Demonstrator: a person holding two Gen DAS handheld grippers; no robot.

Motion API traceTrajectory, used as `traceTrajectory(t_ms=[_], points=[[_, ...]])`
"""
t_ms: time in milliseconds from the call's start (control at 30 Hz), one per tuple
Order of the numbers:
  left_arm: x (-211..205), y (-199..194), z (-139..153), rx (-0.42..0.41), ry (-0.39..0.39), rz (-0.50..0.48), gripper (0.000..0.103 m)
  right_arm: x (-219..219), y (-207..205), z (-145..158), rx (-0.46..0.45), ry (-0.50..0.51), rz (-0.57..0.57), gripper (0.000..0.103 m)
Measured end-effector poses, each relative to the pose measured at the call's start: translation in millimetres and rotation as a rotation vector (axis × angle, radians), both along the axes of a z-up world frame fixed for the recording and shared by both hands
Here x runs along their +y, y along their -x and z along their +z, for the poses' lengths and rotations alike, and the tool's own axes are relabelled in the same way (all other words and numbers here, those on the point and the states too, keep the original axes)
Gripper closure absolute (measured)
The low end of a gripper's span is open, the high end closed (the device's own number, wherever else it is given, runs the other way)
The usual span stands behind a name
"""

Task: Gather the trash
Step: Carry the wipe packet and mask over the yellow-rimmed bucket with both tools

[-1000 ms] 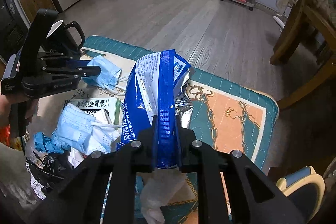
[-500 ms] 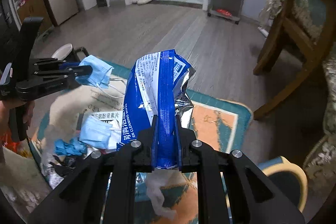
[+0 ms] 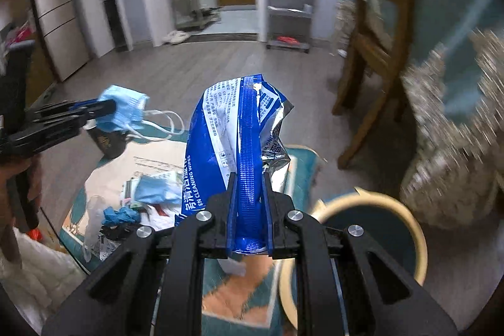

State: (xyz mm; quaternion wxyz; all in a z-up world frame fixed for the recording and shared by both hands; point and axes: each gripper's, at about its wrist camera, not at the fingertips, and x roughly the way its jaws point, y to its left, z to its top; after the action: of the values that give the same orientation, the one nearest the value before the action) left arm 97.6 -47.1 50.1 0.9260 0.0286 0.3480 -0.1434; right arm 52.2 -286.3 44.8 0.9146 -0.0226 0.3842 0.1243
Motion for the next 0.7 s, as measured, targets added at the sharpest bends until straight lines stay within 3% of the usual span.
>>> traceTrajectory(t_ms=[300,700], points=[[-88.1,29.4,9.0,-0.047,-0.024,-0.195,0.081,-67.8,32.9,-10.8,0.042,-0.038,-0.231,0.090],[-176.0,36.8,-22.7,0.003,-0.060,-0.354,0.081,-136.7,32.4,-47.3,0.167,-0.057,-0.451,0.090]])
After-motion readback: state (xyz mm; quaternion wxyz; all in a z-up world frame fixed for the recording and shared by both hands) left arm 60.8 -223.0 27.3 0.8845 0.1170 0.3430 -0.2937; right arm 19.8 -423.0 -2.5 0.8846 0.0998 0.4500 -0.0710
